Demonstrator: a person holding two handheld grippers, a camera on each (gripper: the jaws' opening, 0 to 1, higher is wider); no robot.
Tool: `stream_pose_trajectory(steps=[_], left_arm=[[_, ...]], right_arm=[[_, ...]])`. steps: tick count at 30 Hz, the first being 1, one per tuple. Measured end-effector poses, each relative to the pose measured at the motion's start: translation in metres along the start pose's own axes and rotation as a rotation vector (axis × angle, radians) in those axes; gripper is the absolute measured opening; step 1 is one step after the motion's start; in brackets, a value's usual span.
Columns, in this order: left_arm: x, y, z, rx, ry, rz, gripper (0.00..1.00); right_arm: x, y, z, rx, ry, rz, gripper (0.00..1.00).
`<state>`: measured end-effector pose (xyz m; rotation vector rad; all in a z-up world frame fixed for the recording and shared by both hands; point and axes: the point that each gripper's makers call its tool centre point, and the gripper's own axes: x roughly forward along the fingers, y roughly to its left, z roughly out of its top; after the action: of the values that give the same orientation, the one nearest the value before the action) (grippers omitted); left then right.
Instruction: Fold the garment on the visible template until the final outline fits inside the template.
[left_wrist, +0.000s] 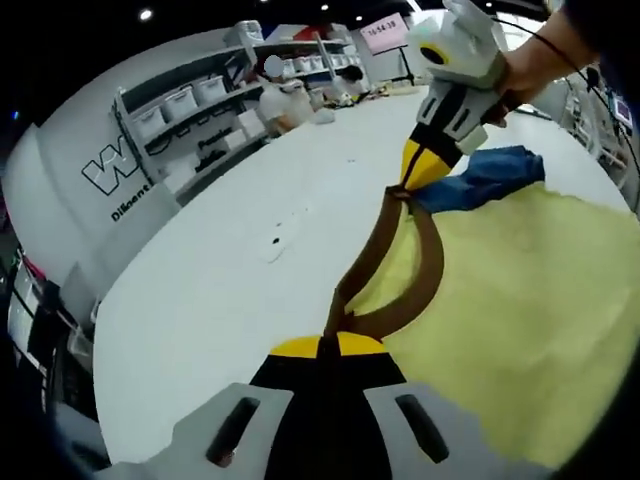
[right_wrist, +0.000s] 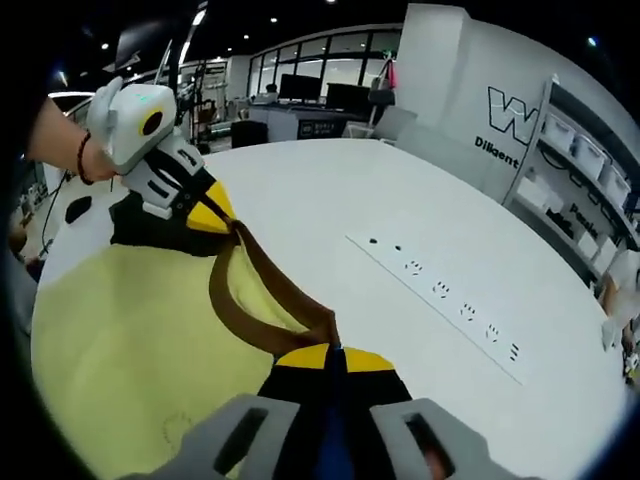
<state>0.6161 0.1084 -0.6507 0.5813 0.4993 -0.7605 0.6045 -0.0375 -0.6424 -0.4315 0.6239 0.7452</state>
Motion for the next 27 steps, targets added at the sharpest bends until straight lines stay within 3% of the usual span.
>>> stream_pose_trajectory(steps=[2, 4, 7, 9, 21, 25, 27], left_arm=[[-0.002, 0.002, -0.002, -0.037, 0.006, 0.035, 0.04], [-0.007, 0.010, -0.005, -0.059, 0.014, 0.091, 0.10], [-0.014, 0.011, -0.003, -0.127, -0.025, 0.088, 0.16], [-0.020, 0.005, -0.005, -0.218, -0.033, 0.067, 0.16], [-0.051, -0.033, -0.010, -0.195, -0.059, -0.006, 0.16], [-0.066, -0.047, -0.017, -0.249, -0.074, -0.026, 0.16], [-0.071, -0.050, -0.021, -0.262, -0.079, -0.014, 0.16]], right_arm=[[-0.002, -0.004, -0.001, 0.024, -0.001, -0.032, 0.00], [-0.009, -0.013, 0.006, 0.061, -0.049, -0.084, 0.03], [-0.020, -0.017, 0.005, 0.080, -0.061, -0.092, 0.12], [-0.026, -0.014, 0.009, 0.099, -0.090, -0.097, 0.18], [-0.061, 0.019, -0.003, 0.046, -0.078, -0.046, 0.24], [-0.068, 0.018, -0.013, 0.035, -0.068, -0.038, 0.23], [-0.071, 0.021, -0.020, 0.075, -0.071, -0.021, 0.24]])
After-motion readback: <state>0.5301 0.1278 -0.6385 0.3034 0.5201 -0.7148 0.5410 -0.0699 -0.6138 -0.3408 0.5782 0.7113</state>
